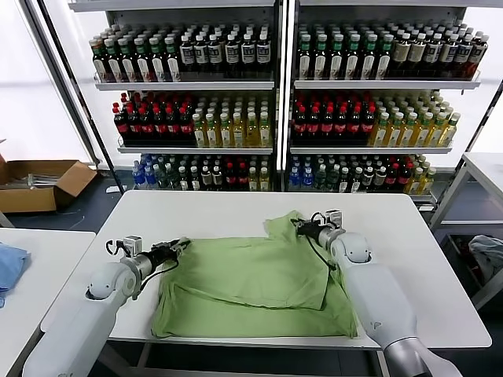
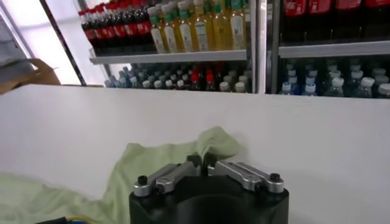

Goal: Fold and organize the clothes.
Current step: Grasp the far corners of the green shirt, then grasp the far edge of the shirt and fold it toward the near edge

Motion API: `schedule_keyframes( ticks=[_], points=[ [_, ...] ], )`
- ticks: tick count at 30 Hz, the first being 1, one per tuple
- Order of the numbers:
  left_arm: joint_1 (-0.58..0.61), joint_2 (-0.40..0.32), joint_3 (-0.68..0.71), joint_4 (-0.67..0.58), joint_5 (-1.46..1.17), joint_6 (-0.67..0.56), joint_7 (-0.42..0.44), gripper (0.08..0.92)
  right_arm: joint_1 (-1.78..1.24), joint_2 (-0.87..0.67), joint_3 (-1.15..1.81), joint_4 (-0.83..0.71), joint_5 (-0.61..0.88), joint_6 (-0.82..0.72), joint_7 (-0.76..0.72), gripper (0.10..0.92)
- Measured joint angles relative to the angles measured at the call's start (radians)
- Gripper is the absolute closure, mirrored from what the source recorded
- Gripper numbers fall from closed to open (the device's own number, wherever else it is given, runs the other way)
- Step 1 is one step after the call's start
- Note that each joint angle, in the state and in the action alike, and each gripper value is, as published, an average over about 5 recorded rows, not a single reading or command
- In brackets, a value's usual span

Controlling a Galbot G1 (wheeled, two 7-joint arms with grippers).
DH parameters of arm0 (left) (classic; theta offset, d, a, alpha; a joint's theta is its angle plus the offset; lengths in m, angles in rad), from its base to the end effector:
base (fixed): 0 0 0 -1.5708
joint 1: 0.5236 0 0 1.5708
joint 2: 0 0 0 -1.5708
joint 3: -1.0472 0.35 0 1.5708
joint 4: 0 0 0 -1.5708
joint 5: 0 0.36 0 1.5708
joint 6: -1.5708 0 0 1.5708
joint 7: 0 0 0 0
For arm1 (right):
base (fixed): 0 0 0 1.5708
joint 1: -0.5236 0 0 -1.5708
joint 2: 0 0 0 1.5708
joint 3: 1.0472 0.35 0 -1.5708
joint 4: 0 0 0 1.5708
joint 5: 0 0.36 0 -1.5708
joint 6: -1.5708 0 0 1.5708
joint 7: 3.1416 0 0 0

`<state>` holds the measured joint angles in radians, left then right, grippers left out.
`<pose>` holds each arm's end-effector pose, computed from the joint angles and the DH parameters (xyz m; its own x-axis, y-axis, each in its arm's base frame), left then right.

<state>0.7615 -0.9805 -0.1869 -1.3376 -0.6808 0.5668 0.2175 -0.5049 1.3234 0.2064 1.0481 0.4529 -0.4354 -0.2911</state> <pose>0.4368 0.1450 -0.3139 -0.7296 0.3400 0.5934 0.2999 0.9389 -0.1691 0.5312 -0.0354 -0.3074 -0.7969 -0.4357 0.4184 -0.3803 0.9000 0.2128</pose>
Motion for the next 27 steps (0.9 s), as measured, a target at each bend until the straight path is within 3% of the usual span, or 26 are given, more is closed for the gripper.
schedule_keyframes(
  ticks=[7,17,27],
  points=[
    [0.012,0.004,-0.009,-0.036,-0.015,-0.010,-0.011,0.897,-0.042,-0.014,0.024,0.083,0.083,0.006,0.021,0.915],
    [0.079,0.029,-0.067,-0.173,-0.054,-0.024,-0.047,0.908,-0.182,-0.073,0.079,0.312,0.211,0.009,0.050,0.915],
    [0.231,0.057,-0.171,-0.365,-0.058,-0.060,-0.070,0.908,-0.423,-0.128,0.191,0.589,0.278,0.013,0.065,0.915]
  ],
)
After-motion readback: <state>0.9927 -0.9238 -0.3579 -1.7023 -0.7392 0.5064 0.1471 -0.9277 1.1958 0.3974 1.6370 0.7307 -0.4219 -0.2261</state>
